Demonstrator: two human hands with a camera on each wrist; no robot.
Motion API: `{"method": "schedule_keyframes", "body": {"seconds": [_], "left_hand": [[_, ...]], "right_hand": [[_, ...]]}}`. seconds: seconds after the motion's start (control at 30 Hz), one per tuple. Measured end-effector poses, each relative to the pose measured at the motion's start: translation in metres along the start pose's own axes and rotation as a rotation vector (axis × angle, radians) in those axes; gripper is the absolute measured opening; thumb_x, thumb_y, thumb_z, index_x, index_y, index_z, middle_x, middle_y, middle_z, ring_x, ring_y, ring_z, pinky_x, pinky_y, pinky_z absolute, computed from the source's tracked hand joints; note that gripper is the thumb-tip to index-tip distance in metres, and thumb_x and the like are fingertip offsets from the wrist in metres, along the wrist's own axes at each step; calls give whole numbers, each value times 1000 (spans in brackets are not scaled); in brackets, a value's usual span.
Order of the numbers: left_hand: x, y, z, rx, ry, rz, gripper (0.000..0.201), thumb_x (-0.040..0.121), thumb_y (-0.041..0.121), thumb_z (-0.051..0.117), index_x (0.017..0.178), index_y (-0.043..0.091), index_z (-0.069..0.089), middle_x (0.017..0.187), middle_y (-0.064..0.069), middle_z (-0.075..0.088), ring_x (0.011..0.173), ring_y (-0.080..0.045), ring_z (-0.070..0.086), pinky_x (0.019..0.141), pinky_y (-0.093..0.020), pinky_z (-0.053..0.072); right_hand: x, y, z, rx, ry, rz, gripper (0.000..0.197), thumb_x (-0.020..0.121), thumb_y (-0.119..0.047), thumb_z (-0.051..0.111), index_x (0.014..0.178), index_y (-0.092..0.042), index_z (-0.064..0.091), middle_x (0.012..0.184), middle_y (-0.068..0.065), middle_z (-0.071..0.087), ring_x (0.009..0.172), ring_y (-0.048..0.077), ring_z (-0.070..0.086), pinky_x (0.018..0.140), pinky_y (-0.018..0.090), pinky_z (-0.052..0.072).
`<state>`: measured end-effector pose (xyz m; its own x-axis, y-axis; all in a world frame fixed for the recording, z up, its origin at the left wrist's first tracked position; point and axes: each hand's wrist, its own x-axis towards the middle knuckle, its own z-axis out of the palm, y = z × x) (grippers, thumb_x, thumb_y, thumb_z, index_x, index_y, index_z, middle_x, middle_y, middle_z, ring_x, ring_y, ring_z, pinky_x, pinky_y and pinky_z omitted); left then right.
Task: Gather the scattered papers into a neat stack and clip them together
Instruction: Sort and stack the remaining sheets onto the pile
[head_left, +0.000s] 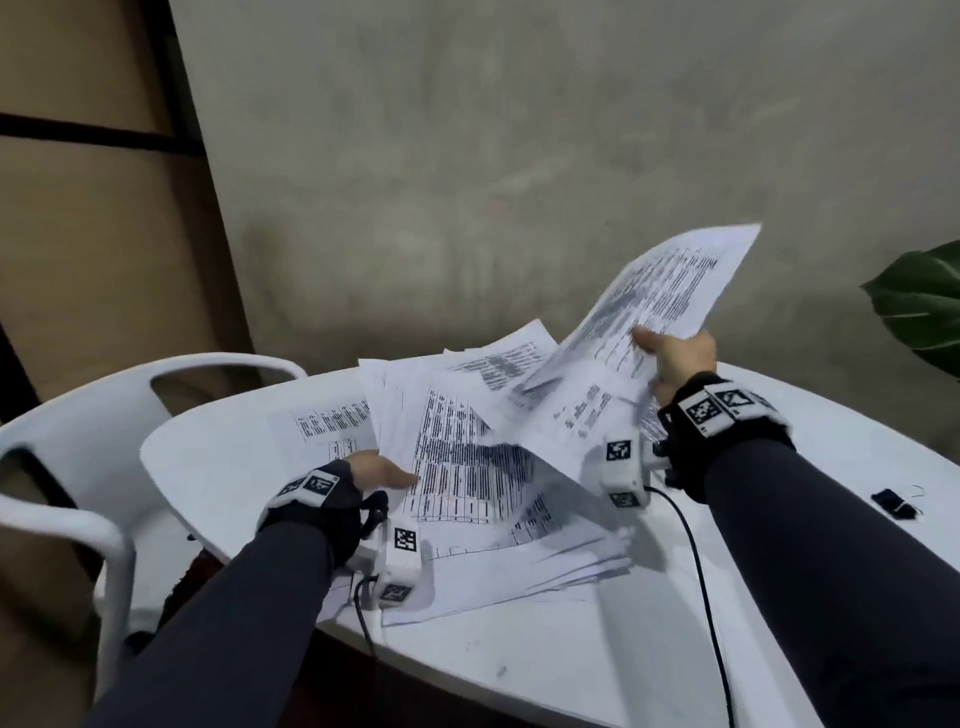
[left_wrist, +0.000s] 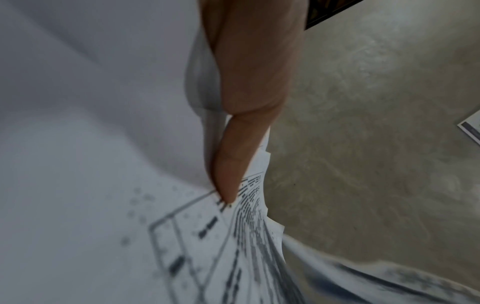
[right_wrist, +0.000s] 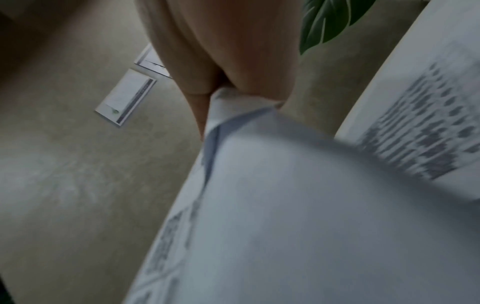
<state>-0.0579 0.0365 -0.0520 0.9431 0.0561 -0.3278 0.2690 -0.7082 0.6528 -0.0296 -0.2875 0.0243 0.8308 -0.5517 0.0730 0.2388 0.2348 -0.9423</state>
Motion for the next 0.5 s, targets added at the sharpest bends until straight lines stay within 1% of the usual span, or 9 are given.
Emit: {"method": "schedule_keyframes", "body": {"seconds": [0.03,0.1,0.13,0.2,0.27,0.3,0.37,0.43,0.5], "left_hand": [[2,0,1,5,-15,0,50,86,29,64,129,4,55,138,-11,53,127,-26,50,100,-25,38],[3,1,1,-31,-30,-6,47,85,24,65,125,0,57,136,-13,54,127,-28,49,100,-26,38],[0,1,1,-40,-28,-18,44,85,21,65,123,-2,59,135,-14,54,127,-28,49,97,-25,38],[1,0,2,-53,-20,-37,43,85,15,63,124,-3,58,136,-17,54,128,-30,49,93,-26,39],[0,2,3,-113,-3,-54,46,85,10,62,127,-6,54,138,-22,51,130,-33,47,99,-31,42],[-1,3,3,-148,3,-71,46,85,8,60,128,-7,52,138,-23,50,131,-34,46,102,-33,41],[-4,3,4,-248,30,-70,47,88,6,55,131,-8,47,142,-25,45,133,-36,43,105,-36,39],[-12,-2,4,-445,111,-57,45,95,4,43,138,-9,37,148,-25,35,137,-36,36,106,-34,36],[-28,2,7,-643,147,-50,44,100,5,31,141,-9,28,152,-24,27,140,-35,30,102,-30,36]], "right_hand": [[-3,-6,5,102,-32,-15,47,75,11,68,120,8,55,95,15,71,85,31,70,75,43,59],[-11,-22,16,273,-119,-13,44,77,13,65,120,9,55,77,8,73,71,25,72,66,40,61],[-16,-30,22,341,-185,-6,41,79,12,64,119,8,56,75,8,74,68,23,72,65,39,61],[-22,-42,32,417,-304,3,31,83,5,62,114,1,60,84,10,76,72,22,73,69,40,61],[-28,-46,38,435,-401,21,28,85,-1,60,114,-2,61,101,13,73,81,23,73,77,43,59],[-29,-45,38,406,-441,36,28,86,-1,60,114,-2,61,104,14,72,82,24,73,78,44,59],[-28,-34,35,231,-468,102,35,81,-2,65,115,2,60,95,14,73,77,23,73,70,41,60],[-24,-11,29,-190,-427,167,57,60,-12,83,110,6,62,89,19,72,71,24,70,66,36,58],[-15,16,19,-606,-436,189,63,49,-25,91,97,4,63,82,17,71,70,25,67,70,35,56]]}}
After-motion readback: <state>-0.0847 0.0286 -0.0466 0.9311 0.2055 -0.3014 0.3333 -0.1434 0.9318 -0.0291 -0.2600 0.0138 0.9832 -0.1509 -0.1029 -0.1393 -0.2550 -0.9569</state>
